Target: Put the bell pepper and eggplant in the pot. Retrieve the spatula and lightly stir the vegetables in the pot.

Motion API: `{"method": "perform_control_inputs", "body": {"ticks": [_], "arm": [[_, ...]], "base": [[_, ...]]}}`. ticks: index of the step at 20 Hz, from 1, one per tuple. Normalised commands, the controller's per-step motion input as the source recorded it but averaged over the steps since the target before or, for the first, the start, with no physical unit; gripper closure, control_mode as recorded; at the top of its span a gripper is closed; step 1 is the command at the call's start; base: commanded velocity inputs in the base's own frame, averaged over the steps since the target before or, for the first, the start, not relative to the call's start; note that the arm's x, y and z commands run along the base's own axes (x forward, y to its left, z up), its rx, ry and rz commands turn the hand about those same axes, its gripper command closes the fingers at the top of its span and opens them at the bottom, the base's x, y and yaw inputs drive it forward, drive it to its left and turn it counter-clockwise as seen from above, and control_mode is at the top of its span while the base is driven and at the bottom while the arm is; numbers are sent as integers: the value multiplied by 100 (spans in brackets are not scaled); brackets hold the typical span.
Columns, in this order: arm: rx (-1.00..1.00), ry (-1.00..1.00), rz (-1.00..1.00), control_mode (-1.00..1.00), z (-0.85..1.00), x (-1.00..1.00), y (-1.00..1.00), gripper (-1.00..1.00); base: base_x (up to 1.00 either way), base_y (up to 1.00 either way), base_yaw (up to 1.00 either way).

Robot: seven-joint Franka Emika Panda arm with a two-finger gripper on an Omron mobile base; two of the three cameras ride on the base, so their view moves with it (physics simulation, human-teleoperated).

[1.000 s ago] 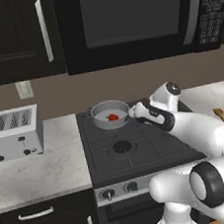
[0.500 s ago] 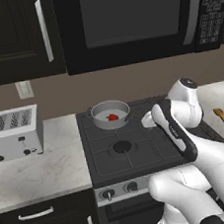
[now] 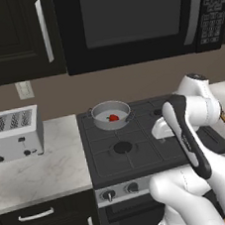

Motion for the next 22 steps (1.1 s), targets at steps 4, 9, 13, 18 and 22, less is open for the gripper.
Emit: {"method": "perform_control_inputs", "body": {"ticks": [4, 9, 13, 18, 22], "arm": [[0, -3, 5, -100, 15, -27, 10, -100], [0, 0, 0, -100, 0, 0, 0, -100], [0, 0, 0, -100, 0, 0, 0, -100], [0, 0, 0, -100, 0, 0, 0, -100], [0, 0, 0, 100, 0, 0, 0, -100]], "base": [[0, 0, 0], [0, 0, 0], [0, 0, 0], [0, 0, 0], [0, -10, 0]]}}
